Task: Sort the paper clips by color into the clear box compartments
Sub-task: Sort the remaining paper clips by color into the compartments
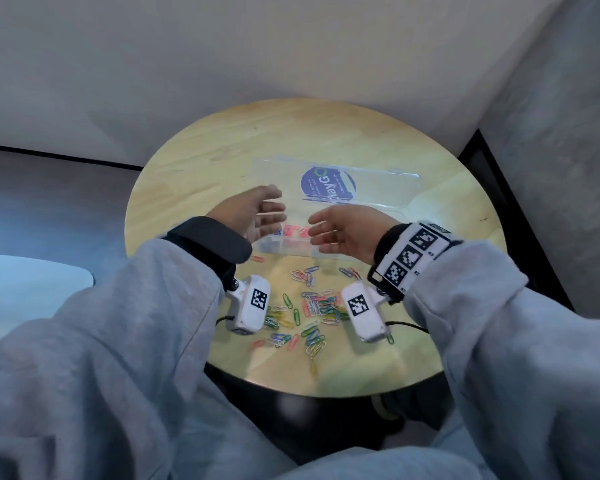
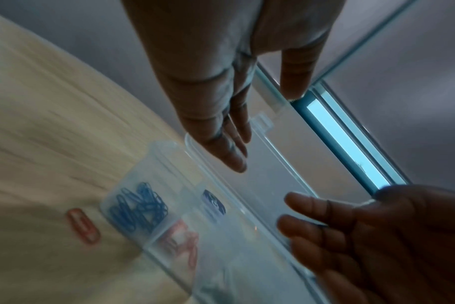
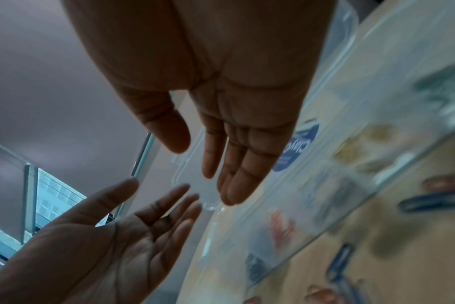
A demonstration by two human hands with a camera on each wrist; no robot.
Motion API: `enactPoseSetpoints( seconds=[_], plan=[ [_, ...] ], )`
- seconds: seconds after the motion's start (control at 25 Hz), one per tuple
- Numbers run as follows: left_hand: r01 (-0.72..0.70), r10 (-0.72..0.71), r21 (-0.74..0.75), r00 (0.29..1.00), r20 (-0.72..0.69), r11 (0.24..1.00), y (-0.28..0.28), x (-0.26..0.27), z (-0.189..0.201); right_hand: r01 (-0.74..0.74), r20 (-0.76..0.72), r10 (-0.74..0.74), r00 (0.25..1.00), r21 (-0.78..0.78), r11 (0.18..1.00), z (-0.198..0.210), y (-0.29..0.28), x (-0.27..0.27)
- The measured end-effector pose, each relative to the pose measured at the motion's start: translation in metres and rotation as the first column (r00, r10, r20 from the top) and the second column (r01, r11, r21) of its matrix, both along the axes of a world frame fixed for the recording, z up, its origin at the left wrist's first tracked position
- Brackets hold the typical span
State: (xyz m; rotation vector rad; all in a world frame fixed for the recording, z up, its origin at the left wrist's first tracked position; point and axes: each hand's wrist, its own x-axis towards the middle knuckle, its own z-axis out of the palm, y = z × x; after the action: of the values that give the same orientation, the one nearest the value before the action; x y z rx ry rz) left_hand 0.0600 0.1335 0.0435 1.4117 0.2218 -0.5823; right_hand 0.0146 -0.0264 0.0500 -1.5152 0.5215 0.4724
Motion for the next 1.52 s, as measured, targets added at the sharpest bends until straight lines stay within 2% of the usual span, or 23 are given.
enactPoseSetpoints(
  seconds=[0.08, 0.12, 0.2, 0.32, 0.44, 0.52, 0.64, 0.72, 0.84, 1.0, 1.04, 1.08, 1.16, 1.2, 1.28, 1.32, 1.36, 1.4, 1.44, 1.52],
  plan=[
    [0.186, -0.199, 0.182, 0.978, 0.059, 0.965, -0.01, -0.017, -0.003, -0.065, -0.054, 0.056, 0.997, -0.184, 0.981, -0.004, -0.023, -0.017],
    [0.304, -0.349, 0.324, 0.933, 0.09, 0.896, -0.015, -0.026, -0.006, -0.085, -0.091, 0.062, 0.994, -0.268, 0.96, -0.008, -0.037, -0.025],
    [0.429, -0.62, 0.618, 0.775, 0.123, 0.659, -0.026, -0.04, -0.016, -0.135, -0.193, 0.062, 0.979, -0.393, 0.91, -0.018, -0.059, -0.04],
    [0.394, -0.815, 0.854, 0.577, 0.058, 0.339, -0.05, -0.06, -0.028, -0.256, -0.326, 0.095, 0.941, -0.496, 0.83, -0.033, -0.082, -0.067],
    [0.369, -0.884, 0.919, 0.464, -0.054, 0.138, -0.073, -0.072, -0.038, -0.42, -0.417, 0.185, 0.89, -0.59, 0.69, -0.043, -0.087, -0.088],
    [0.372, -0.902, 0.927, 0.411, -0.128, 0.038, -0.086, -0.077, -0.045, -0.488, -0.463, 0.212, 0.861, -0.633, 0.601, -0.049, -0.084, -0.095],
    [0.333, -0.92, 0.941, 0.346, -0.182, -0.061, -0.097, -0.082, -0.053, -0.563, -0.526, 0.229, 0.819, -0.662, 0.495, -0.059, -0.077, -0.098],
    [0.323, -0.925, 0.94, 0.315, -0.213, -0.106, -0.101, -0.083, -0.055, -0.562, -0.518, 0.232, 0.823, -0.684, 0.465, -0.066, -0.073, -0.098],
    [0.319, -0.919, 0.938, 0.311, -0.242, -0.139, -0.103, -0.081, -0.056, -0.519, -0.471, 0.222, 0.854, -0.731, 0.444, -0.072, -0.07, -0.096],
    [0.353, -0.909, 0.928, 0.335, -0.246, -0.121, -0.098, -0.079, -0.059, -0.518, -0.463, 0.234, 0.855, -0.752, 0.406, -0.075, -0.067, -0.092],
    [0.364, -0.906, 0.927, 0.356, -0.226, -0.088, -0.095, -0.078, -0.06, -0.516, -0.457, 0.239, 0.857, -0.753, 0.408, -0.076, -0.067, -0.091],
    [0.372, -0.901, 0.928, 0.393, -0.181, -0.024, -0.091, -0.077, -0.059, -0.514, -0.453, 0.243, 0.858, -0.755, 0.406, -0.076, -0.067, -0.09],
    [0.392, -0.858, 0.903, 0.511, -0.056, 0.175, -0.081, -0.069, -0.055, -0.527, -0.459, 0.258, 0.85, -0.755, 0.39, -0.078, -0.066, -0.089],
    [0.408, -0.806, 0.858, 0.592, 0.011, 0.312, -0.073, -0.063, -0.052, -0.534, -0.464, 0.266, 0.845, -0.754, 0.383, -0.077, -0.064, -0.088],
    [0.436, -0.643, 0.675, 0.762, 0.075, 0.595, -0.054, -0.053, -0.044, -0.537, -0.462, 0.276, 0.843, -0.754, 0.379, -0.074, -0.059, -0.085],
    [0.426, -0.564, 0.574, 0.822, 0.076, 0.699, -0.045, -0.05, -0.041, -0.528, -0.447, 0.284, 0.848, -0.757, 0.385, -0.072, -0.056, -0.084],
    [0.405, -0.501, 0.495, 0.862, 0.074, 0.769, -0.037, -0.048, -0.038, -0.506, -0.416, 0.292, 0.861, -0.757, 0.414, -0.07, -0.055, -0.084],
    [0.375, -0.451, 0.444, 0.889, 0.076, 0.814, -0.027, -0.047, -0.036, -0.469, -0.363, 0.301, 0.882, -0.743, 0.477, -0.068, -0.053, -0.082],
    [0.344, -0.411, 0.411, 0.908, 0.082, 0.844, -0.018, -0.045, -0.036, -0.417, -0.294, 0.298, 0.908, -0.696, 0.585, -0.068, -0.049, -0.081],
    [0.294, -0.35, 0.385, 0.933, 0.085, 0.875, -0.002, -0.045, -0.039, -0.29, -0.164, 0.239, 0.957, -0.495, 0.819, -0.067, -0.041, -0.08]
  ],
)
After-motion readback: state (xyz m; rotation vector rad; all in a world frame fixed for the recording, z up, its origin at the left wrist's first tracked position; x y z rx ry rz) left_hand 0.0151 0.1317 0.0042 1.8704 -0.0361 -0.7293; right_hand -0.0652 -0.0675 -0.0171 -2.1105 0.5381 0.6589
